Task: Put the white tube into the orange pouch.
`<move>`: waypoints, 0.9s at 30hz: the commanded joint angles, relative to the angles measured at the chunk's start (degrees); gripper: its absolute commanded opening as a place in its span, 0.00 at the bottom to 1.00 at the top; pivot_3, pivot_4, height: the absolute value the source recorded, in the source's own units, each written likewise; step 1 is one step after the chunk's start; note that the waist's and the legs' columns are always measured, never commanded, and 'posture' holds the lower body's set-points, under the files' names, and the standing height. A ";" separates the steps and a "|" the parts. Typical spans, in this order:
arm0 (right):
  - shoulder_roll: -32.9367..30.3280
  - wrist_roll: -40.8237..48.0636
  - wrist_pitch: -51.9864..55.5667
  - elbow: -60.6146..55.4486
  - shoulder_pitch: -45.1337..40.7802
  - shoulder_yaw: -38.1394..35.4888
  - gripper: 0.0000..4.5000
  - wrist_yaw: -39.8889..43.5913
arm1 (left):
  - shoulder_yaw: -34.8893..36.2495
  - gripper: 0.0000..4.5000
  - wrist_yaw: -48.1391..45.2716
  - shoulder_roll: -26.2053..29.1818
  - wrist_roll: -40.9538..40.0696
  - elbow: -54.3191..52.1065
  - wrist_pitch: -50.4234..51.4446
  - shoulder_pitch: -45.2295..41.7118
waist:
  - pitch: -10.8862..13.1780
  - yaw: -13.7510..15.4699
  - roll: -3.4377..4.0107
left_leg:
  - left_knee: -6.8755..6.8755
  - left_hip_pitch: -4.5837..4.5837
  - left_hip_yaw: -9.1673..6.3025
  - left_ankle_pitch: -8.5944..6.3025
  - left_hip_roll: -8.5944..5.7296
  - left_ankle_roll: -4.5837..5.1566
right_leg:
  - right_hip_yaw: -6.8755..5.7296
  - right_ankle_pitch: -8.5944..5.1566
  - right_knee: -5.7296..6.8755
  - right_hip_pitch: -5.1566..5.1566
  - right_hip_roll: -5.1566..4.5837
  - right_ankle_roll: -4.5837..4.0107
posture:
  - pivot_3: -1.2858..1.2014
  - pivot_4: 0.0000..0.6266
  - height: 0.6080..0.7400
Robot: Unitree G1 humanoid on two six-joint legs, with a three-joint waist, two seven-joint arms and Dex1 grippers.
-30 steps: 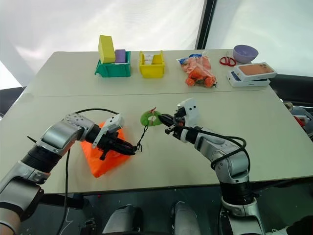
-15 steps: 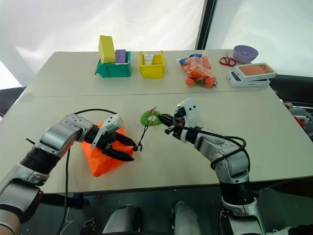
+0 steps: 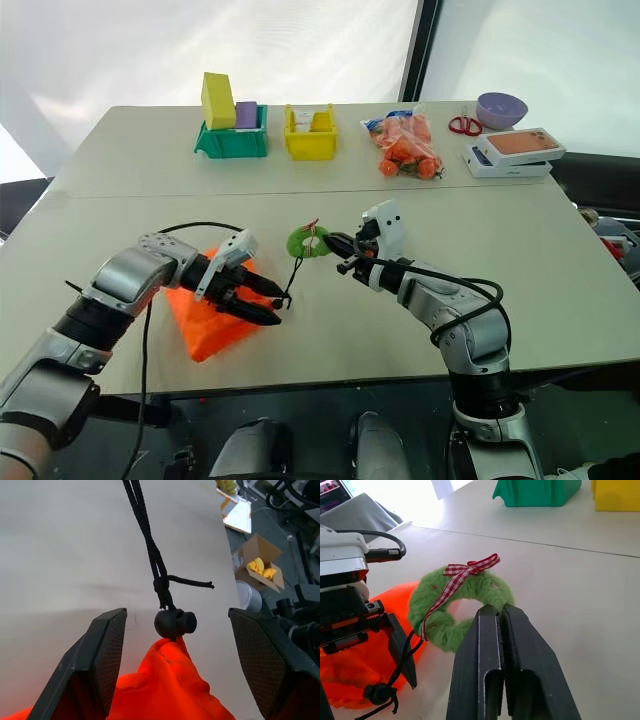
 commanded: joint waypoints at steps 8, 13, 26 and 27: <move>-0.34 0.94 -0.95 -2.71 -0.43 -0.48 0.00 0.34 | 0.31 0.76 -2.75 -0.77 0.54 1.92 -1.31 -1.52 | -0.01 -0.01 -0.01 | 0.01 0.00 0.00 0.00 0.00 0.00 | 0.00 0.00 0.02 0.00 0.01 0.00 | 0.52 0.24 1.00; -0.35 0.84 -1.07 -2.70 -0.38 -0.39 0.00 0.39 | 0.65 0.51 -2.93 -0.82 0.36 1.94 -1.08 -1.29 | -0.01 0.00 -0.01 | 0.02 0.00 0.00 0.00 0.00 0.00 | 0.01 0.00 0.02 0.00 0.00 0.00 | 0.52 0.24 1.00; -0.23 -0.24 -2.06 -1.40 -0.73 -1.27 0.00 -0.71 | 0.62 0.05 -2.68 1.54 2.08 -0.33 -3.32 1.01 | -0.02 -0.01 -0.02 | 0.03 0.01 0.00 0.00 0.00 0.00 | 0.01 0.01 0.04 0.00 0.01 0.01 | 0.52 0.24 1.00; -0.22 -0.81 -2.46 -0.70 -0.92 -1.88 0.00 -1.49 | 0.68 0.05 -2.81 2.37 2.30 -1.21 -3.83 1.72 | -0.02 -0.10 -0.02 | 0.03 0.01 0.00 0.00 0.00 0.00 | 0.01 0.01 0.05 0.00 0.01 0.01 | 0.52 0.24 1.00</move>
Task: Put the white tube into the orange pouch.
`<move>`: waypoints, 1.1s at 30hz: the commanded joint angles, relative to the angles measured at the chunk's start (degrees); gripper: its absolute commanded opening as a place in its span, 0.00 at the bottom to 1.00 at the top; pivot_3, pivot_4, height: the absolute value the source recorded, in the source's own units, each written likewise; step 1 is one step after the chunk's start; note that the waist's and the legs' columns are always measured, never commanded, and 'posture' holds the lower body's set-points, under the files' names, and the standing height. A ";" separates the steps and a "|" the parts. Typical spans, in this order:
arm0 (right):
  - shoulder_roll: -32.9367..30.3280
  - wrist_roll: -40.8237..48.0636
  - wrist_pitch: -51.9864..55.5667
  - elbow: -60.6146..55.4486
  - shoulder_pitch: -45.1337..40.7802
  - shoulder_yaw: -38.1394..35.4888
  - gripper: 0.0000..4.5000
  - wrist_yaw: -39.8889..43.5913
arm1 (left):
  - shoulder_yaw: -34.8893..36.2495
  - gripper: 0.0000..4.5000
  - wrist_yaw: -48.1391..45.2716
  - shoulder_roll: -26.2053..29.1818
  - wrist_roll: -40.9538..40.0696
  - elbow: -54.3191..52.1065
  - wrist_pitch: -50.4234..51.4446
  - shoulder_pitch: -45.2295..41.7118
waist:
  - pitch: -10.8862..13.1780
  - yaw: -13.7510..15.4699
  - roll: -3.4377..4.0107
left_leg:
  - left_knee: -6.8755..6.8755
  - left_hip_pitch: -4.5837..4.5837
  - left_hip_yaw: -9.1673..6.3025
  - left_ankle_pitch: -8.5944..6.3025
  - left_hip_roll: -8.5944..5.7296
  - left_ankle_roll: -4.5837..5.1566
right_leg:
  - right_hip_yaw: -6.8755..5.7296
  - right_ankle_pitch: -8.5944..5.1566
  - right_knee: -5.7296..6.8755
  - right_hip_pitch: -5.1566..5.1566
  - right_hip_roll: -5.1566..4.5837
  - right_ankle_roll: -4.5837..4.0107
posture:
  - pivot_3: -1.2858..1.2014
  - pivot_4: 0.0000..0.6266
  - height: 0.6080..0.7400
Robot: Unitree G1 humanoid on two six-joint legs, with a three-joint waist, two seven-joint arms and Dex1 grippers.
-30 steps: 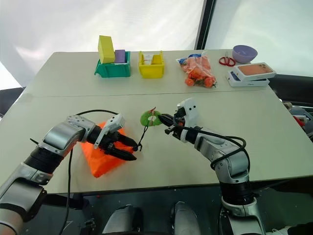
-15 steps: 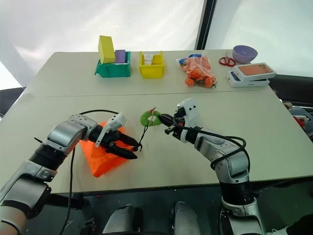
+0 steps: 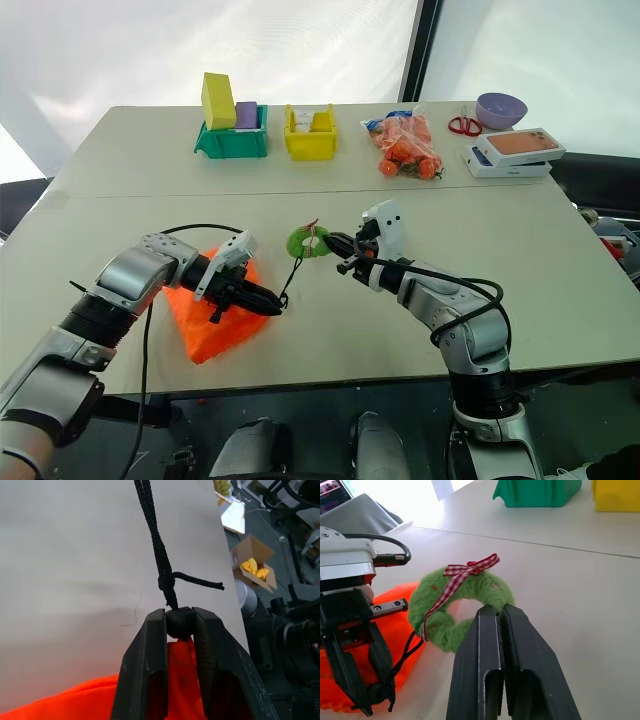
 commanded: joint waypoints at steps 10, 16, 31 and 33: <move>-0.50 -10.07 -7.54 11.84 -4.97 -6.08 0.00 -12.13 | 2.82 0.05 1.01 10.62 2.13 -11.24 -6.39 10.02 | -0.01 -0.14 0.02 | 0.00 0.03 0.02 0.00 0.01 -0.01 | 0.04 0.00 0.03 -0.01 -0.01 -0.02 | 0.52 0.24 1.00; -0.27 -11.64 -8.51 15.68 -6.71 -6.12 0.00 -13.77 | 5.68 0.05 3.50 12.27 1.00 -15.10 -6.78 14.17 | -0.02 -0.17 0.04 | -0.01 0.05 0.04 0.01 0.02 -0.01 | 0.07 0.00 0.06 -0.03 0.00 -0.01 | 0.52 0.24 1.00; -6.56 -10.68 -15.64 10.17 0.67 -1.47 0.64 3.49 | 32.23 0.80 25.23 8.97 -10.93 -27.52 5.47 23.05 | -0.03 -0.18 0.02 | 0.00 0.08 0.04 0.01 0.02 -0.02 | 0.08 0.00 0.09 0.02 -0.01 0.04 | 0.52 0.24 1.00; -7.55 -9.92 -17.69 11.20 1.56 -2.75 0.64 5.92 | 36.66 0.80 28.11 8.43 -12.13 -29.26 6.05 25.84 | -0.03 -0.14 0.02 | 0.01 0.11 0.03 0.01 0.03 -0.03 | 0.08 0.00 0.08 0.06 -0.01 0.03 | 0.52 0.24 1.00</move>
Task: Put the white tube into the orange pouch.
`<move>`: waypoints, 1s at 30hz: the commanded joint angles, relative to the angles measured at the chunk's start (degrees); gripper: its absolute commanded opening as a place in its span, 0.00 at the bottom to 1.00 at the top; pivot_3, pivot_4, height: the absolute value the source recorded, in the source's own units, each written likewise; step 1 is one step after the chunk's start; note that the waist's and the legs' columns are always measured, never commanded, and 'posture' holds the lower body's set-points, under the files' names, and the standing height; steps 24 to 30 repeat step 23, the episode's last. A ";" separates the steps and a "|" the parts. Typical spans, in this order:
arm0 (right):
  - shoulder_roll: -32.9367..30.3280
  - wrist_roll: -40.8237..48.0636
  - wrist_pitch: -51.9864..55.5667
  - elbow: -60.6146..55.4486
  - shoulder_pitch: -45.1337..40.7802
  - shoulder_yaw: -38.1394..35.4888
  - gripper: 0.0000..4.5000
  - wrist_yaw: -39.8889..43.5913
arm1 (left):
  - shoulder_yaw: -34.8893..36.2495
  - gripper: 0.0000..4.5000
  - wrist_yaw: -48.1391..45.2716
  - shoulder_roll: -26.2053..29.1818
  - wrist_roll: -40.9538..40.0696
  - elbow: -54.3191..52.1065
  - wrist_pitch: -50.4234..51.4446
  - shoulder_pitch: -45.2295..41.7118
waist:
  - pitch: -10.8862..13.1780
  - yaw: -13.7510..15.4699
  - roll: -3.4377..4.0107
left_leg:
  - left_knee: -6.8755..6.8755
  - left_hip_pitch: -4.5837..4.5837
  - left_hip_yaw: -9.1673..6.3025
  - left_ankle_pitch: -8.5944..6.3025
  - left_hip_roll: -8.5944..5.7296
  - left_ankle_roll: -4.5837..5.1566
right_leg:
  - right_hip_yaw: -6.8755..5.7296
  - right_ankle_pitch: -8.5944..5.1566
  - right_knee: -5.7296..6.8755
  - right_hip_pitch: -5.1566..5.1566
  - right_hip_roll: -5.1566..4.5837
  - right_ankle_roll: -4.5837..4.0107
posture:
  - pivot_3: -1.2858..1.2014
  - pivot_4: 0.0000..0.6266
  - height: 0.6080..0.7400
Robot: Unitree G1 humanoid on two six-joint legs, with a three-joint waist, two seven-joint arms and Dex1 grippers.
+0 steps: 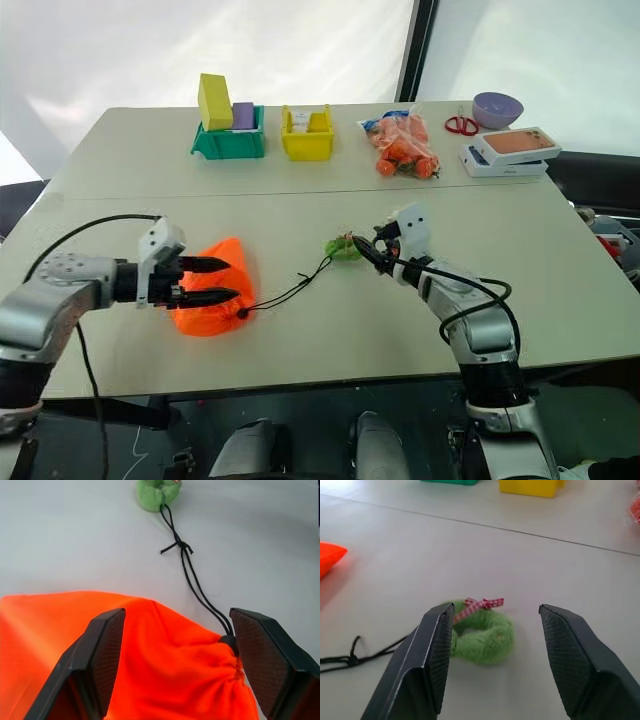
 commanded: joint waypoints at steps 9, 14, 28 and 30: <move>-5.77 0.49 -15.08 6.33 4.87 -7.75 0.64 9.95 | 19.82 0.80 20.28 -9.12 1.18 -4.09 -6.63 14.35 | 0.02 0.22 0.03 | -0.06 0.51 0.00 -0.03 -0.02 0.00 | -0.04 -0.06 -0.20 0.56 -0.08 -0.09 | 0.52 0.24 1.00; -6.97 0.64 -19.35 11.34 7.13 -9.90 0.64 12.60 | 22.44 0.80 25.69 -13.20 2.24 -4.59 -10.96 18.90 | 0.03 0.24 -0.01 | -0.06 0.58 0.00 -0.05 -0.03 0.02 | -0.03 -0.13 -0.22 0.66 -0.18 -0.21 | 0.52 0.24 1.00; -6.51 -0.43 -22.67 16.42 6.10 -9.38 0.64 13.33 | 21.55 0.80 28.23 -15.07 1.96 -2.51 -14.39 20.46 | 0.07 0.22 0.08 | -0.08 0.76 0.02 -0.06 0.03 0.00 | -0.02 -0.13 -0.21 0.73 -0.22 -0.26 | 0.52 0.24 1.00; -6.51 -0.43 -22.67 16.42 6.10 -9.38 0.64 13.33 | 21.55 0.80 28.23 -15.07 1.96 -2.51 -14.39 20.46 | 0.07 0.22 0.08 | -0.08 0.76 0.02 -0.06 0.03 0.00 | -0.02 -0.13 -0.21 0.73 -0.22 -0.26 | 0.52 0.24 1.00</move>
